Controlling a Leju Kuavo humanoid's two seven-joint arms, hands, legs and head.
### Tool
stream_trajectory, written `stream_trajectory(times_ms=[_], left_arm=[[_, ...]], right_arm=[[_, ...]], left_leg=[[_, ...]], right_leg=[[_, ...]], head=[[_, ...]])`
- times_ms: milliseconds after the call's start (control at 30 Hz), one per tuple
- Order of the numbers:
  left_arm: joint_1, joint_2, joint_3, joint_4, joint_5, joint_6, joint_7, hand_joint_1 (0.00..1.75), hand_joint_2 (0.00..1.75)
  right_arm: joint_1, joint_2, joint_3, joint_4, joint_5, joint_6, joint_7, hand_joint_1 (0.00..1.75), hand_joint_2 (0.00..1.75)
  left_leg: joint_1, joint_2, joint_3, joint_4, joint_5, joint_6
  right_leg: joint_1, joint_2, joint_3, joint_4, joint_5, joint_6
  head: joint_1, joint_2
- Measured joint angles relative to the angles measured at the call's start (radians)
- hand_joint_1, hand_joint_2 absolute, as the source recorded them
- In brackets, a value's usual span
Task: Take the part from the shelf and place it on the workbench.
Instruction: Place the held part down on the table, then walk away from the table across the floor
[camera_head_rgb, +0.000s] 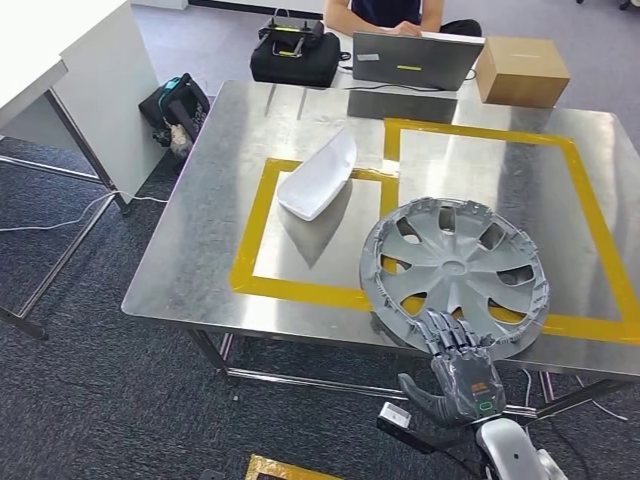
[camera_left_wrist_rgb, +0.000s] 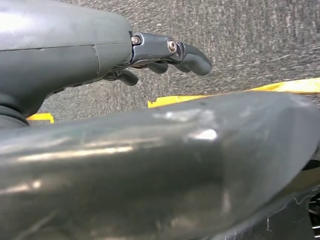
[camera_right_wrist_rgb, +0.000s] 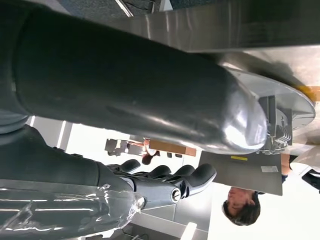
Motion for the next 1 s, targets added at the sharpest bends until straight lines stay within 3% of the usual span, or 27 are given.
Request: stream_trajectory(times_ms=[33,100,200,233,267,333,367,400,433,467,533,600,633,700,733,800,867,900,933,967,1000], left_arm=[[0.0,-0.001,0.0,0.0,0.0,0.0,0.0,0.0,0.0],[-0.001,-0.002,0.0,0.0,0.0,0.0,0.0,0.0,0.0],[0.0,-0.002,0.0,0.0,-0.001,0.001,0.0,0.0,0.0],[0.001,-0.002,0.001,0.0,-0.001,0.001,0.0,0.0,0.0],[0.001,-0.002,0.001,0.0,-0.001,0.001,0.0,0.0,0.0],[0.001,-0.002,0.001,0.0,-0.002,0.001,0.001,0.0,0.0],[0.0,-0.002,0.001,0.0,-0.002,0.002,0.001,0.0,0.0],[0.0,-0.002,0.001,0.0,-0.003,0.002,0.001,0.0,0.0],[0.0,-0.001,0.001,0.0,-0.003,0.002,0.001,0.0,0.0],[0.0,-0.001,0.001,0.0,-0.003,0.002,0.001,0.0,0.0],[-0.002,-0.001,0.001,0.0,-0.004,0.002,0.001,0.0,0.0],[-0.005,-0.002,0.001,0.0,-0.004,0.002,0.001,0.0,0.0],[-0.005,-0.003,0.001,0.0,-0.004,0.002,0.001,0.0,0.0],[-0.003,-0.004,0.001,0.0,-0.004,0.002,0.001,0.0,0.0],[-0.002,-0.004,0.001,0.0,-0.005,0.003,0.001,0.0,0.0],[0.0,-0.005,0.002,0.0,-0.009,0.006,0.001,0.0,0.0],[0.0,-0.006,0.002,0.0,-0.015,0.008,0.002,0.0,0.0],[0.0,-0.007,0.003,0.0,-0.018,0.008,0.002,0.0,0.0],[0.001,-0.007,0.003,0.0,-0.021,0.008,0.003,0.0,0.0],[0.001,-0.008,0.004,0.0,-0.024,0.009,0.004,0.0,0.0],[0.001,-0.008,0.004,0.0,-0.028,0.009,0.004,0.0,0.0]], right_arm=[[-0.002,0.0,0.0,0.0,0.0,0.0,0.0,0.0,0.0],[-0.004,-0.001,0.0,-0.002,0.0,0.0,0.0,0.0,0.0],[-0.003,-0.001,0.0,-0.003,0.0,0.001,0.0,0.0,0.0],[-0.003,-0.002,0.0,-0.003,0.0,0.001,0.0,0.0,0.0],[-0.004,-0.002,0.0,-0.004,0.0,0.001,0.0,0.0,0.0],[-0.003,-0.002,0.0,-0.004,-0.001,0.002,0.001,0.0,0.0],[-0.002,-0.002,0.001,-0.004,-0.001,0.002,0.001,0.0,0.0],[-0.001,-0.002,0.001,-0.004,-0.001,0.002,0.001,0.0,0.0],[-0.001,-0.002,0.001,-0.004,-0.002,0.003,0.001,0.0,0.0],[0.0,-0.002,0.001,-0.004,-0.002,0.003,0.001,0.0,0.0],[0.0,-0.002,0.001,-0.005,-0.002,0.003,0.001,0.0,0.0],[-0.001,-0.003,0.0,-0.007,-0.002,0.003,0.001,0.0,0.0],[-0.001,-0.004,0.0,-0.008,-0.002,0.003,0.002,0.0,0.0],[0.004,-0.005,0.0,-0.009,-0.009,0.004,0.009,0.0,0.0],[0.01,-0.006,0.0,-0.009,-0.015,0.003,0.016,0.0,0.0],[0.029,-0.011,-0.004,-0.012,-0.03,-0.002,0.036,0.0,0.0],[0.054,-0.02,-0.011,-0.02,-0.042,-0.013,0.055,0.0,0.0],[0.07,-0.026,-0.016,-0.025,-0.048,-0.021,0.065,0.0,0.0],[0.088,-0.032,-0.021,-0.032,-0.054,-0.029,0.077,0.0,0.0],[0.107,-0.039,-0.027,-0.041,-0.059,-0.038,0.089,0.0,0.0],[0.127,-0.047,-0.033,-0.052,-0.065,-0.047,0.103,0.0,0.0]], left_leg=[[-0.002,0.0,-0.005,0.001,0.006,-0.003],[-0.004,-0.001,-0.01,0.001,0.019,-0.012],[-0.003,-0.001,-0.016,-0.001,0.032,-0.029],[-0.002,-0.001,-0.023,0.011,0.014,-0.036],[-0.001,0.0,-0.034,0.04,-0.022,-0.042],[0.004,0.0,-0.067,0.154,-0.125,-0.053],[0.007,0.0,-0.08,0.217,-0.161,-0.057],[0.01,0.0,-0.083,0.261,-0.175,-0.061],[0.012,0.001,-0.071,0.274,-0.168,-0.063],[0.015,0.001,-0.041,0.249,-0.146,-0.065],[0.02,0.001,0.057,0.12,-0.104,-0.068],[0.019,-0.001,0.129,0.005,-0.099,-0.06],[0.017,-0.002,0.14,-0.02,-0.101,-0.053],[0.013,-0.001,0.127,-0.031,-0.089,-0.032],[0.012,0.001,0.119,-0.034,-0.079,-0.021],[0.013,0.003,0.102,-0.04,-0.059,-0.003],[0.01,0.003,0.084,-0.039,-0.044,0.003],[0.009,0.003,0.076,-0.038,-0.038,0.003],[0.008,0.003,0.068,-0.037,-0.032,0.003],[0.008,0.003,0.061,-0.035,-0.027,0.001],[0.009,0.003,0.054,-0.032,-0.023,-0.001]], right_leg=[[0.003,0.0,0.046,-0.066,0.007,-0.003],[0.008,0.001,0.097,-0.149,0.011,-0.008],[0.009,0.001,0.081,-0.161,0.025,-0.023],[0.007,-0.001,0.074,-0.162,0.035,-0.03],[0.004,-0.003,0.066,-0.164,0.047,-0.037],[0.003,-0.004,0.045,-0.164,0.069,-0.044],[0.003,-0.005,0.033,-0.163,0.081,-0.045],[0.002,-0.006,0.019,-0.163,0.092,-0.044],[0.002,-0.006,0.005,-0.162,0.102,-0.041],[0.0,-0.007,-0.007,-0.161,0.111,-0.038],[-0.001,-0.007,-0.026,-0.159,0.126,-0.027],[0.0,-0.007,-0.042,-0.156,0.143,-0.012],[0.0,-0.007,-0.047,-0.156,0.153,-0.006],[-0.005,-0.007,-0.057,-0.163,0.168,0.007],[-0.007,-0.006,-0.066,-0.156,0.156,0.012],[-0.009,-0.005,-0.096,-0.081,0.084,0.017],[-0.008,-0.004,-0.131,0.056,-0.003,0.02],[-0.008,-0.004,-0.136,0.105,-0.024,0.021],[-0.008,-0.004,-0.124,0.119,-0.025,0.022],[-0.008,-0.004,-0.093,0.092,-0.01,0.022],[-0.009,-0.004,-0.045,0.029,0.015,0.022]], head=[[0.0,0.0],[-0.001,0.0],[0.0,0.0],[-0.002,0.0],[-0.004,0.0],[-0.008,0.0],[-0.008,0.0],[-0.008,0.0],[-0.008,0.0],[-0.008,0.0],[-0.009,0.0],[-0.008,0.0],[-0.008,0.0],[-0.008,0.0],[-0.008,0.0],[-0.005,0.0],[-0.003,0.0],[-0.003,0.0],[-0.003,0.0],[-0.003,0.0],[-0.002,0.0]])
